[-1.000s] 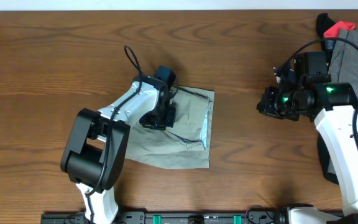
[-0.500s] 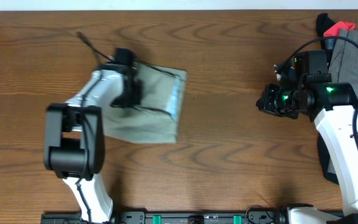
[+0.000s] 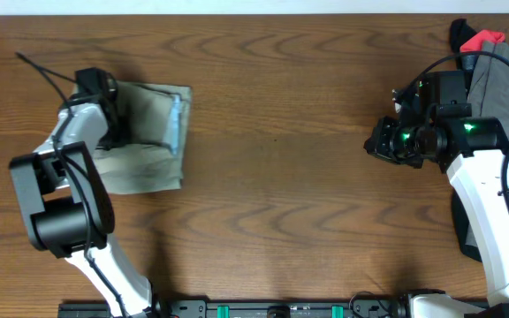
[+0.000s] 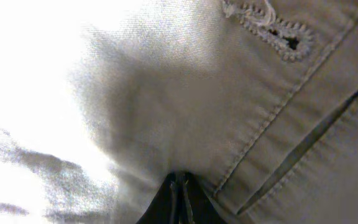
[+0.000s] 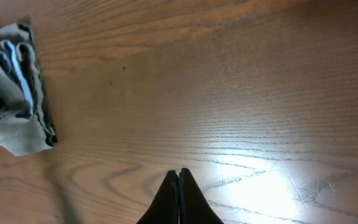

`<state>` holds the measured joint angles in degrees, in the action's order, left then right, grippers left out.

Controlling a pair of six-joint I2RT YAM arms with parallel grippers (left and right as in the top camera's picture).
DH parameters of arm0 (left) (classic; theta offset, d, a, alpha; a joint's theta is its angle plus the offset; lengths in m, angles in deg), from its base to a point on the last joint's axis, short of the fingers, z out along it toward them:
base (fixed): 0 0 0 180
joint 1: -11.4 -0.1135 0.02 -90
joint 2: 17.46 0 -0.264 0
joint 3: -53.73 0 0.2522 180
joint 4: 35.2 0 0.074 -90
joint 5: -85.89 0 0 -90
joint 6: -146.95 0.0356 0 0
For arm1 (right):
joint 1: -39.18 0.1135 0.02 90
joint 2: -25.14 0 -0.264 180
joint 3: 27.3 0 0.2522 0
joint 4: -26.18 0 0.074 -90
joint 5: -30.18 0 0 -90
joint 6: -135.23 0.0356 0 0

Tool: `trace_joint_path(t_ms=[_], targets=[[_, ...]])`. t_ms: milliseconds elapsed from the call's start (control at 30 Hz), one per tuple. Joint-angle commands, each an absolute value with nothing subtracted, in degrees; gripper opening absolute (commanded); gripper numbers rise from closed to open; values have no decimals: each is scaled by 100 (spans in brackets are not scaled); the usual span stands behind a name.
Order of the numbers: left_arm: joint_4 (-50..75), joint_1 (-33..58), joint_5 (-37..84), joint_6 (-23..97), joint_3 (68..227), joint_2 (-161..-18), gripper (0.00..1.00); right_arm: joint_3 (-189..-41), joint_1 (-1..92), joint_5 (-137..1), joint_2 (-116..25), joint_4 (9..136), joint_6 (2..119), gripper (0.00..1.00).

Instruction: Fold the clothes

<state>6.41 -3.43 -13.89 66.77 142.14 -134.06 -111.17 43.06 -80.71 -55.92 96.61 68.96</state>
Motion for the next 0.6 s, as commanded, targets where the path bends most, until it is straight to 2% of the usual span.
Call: trace_joint_path(t_ms=[0, 333, 467, 500, 567], targets=[[757, -630, -1807, 6940, 13829, -13992, 6, -11159, 4254, -8125, -5515, 9643, 7053, 1], [965, -284, -1490, 6957, 13834, -13930, 6, -11159, 4256, -8127, -5495, 9654, 7202, 1], [1151, -136, -1975, 6404, 13908, -13882, 7, -11159, 4258, -8130, -5412, 9652, 7245, 1], [1258, -125, -2036, 6310, 13978, -13841, 8, -11159, 4258, -8130, -5384, 9654, 7241, 1], [1662, -120, -2049, 6140, 14260, -13640, 17, -11159, 4258, -8127, -5294, 9652, 7208, 1]])
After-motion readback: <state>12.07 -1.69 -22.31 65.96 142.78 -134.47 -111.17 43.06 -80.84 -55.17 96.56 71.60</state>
